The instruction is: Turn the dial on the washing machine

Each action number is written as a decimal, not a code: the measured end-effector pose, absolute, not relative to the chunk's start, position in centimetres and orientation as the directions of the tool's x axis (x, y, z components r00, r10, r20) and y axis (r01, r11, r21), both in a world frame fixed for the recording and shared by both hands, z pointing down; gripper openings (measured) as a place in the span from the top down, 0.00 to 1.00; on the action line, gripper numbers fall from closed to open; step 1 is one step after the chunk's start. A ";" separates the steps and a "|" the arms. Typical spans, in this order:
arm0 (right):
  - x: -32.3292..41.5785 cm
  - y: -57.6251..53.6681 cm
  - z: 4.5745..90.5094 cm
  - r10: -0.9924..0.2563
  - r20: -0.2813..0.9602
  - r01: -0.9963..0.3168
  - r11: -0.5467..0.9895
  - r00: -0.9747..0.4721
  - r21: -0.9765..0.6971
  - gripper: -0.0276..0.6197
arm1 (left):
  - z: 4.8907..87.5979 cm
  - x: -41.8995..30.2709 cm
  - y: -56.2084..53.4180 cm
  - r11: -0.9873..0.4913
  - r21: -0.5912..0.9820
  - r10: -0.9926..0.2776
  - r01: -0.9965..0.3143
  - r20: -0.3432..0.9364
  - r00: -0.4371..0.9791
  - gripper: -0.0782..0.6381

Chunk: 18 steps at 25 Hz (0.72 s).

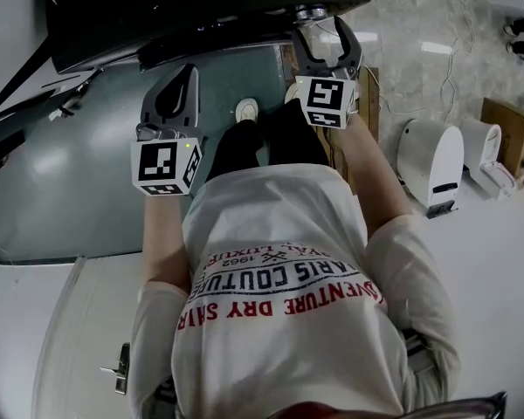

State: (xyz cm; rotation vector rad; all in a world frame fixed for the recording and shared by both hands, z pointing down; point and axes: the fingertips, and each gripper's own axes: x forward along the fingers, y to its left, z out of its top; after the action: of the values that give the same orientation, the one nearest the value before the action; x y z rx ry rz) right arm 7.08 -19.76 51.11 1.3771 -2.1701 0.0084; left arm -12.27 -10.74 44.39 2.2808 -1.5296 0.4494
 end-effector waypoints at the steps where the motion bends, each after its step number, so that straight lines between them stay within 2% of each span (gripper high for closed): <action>1: 7.0 -19.8 51.4 -0.837 0.457 -0.815 0.475 -0.302 0.332 0.48 | 44.4 -12.3 -10.7 -0.352 0.116 -0.815 -0.929 0.450 0.365 0.87; 5: 6.8 -20.5 51.6 -0.862 0.435 -0.758 0.462 -0.261 0.461 0.49 | 44.6 -12.4 -10.7 -0.352 0.116 -0.814 -0.929 0.452 0.364 0.87; 10: 6.7 -20.8 52.0 -0.857 0.454 -0.764 0.459 -0.246 0.453 0.52 | 44.9 -12.8 -10.7 -0.347 0.112 -0.815 -0.931 0.456 0.358 0.87; 12: 6.7 -20.8 52.0 -0.844 0.468 -0.795 0.465 -0.264 0.390 0.52 | 45.0 -12.9 -10.6 -0.346 0.114 -0.814 -0.931 0.457 0.359 0.87; 18: 7.4 -21.1 52.0 -0.786 0.504 -0.893 0.445 -0.358 0.061 0.52 | 45.2 -13.1 -10.4 -0.347 0.112 -0.814 -0.931 0.458 0.358 0.87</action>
State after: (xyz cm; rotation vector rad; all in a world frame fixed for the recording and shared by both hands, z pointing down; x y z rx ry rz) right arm 7.39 -21.09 52.00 1.4095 -2.2364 0.3083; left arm -13.07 -10.42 45.20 2.2721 -1.5330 0.4621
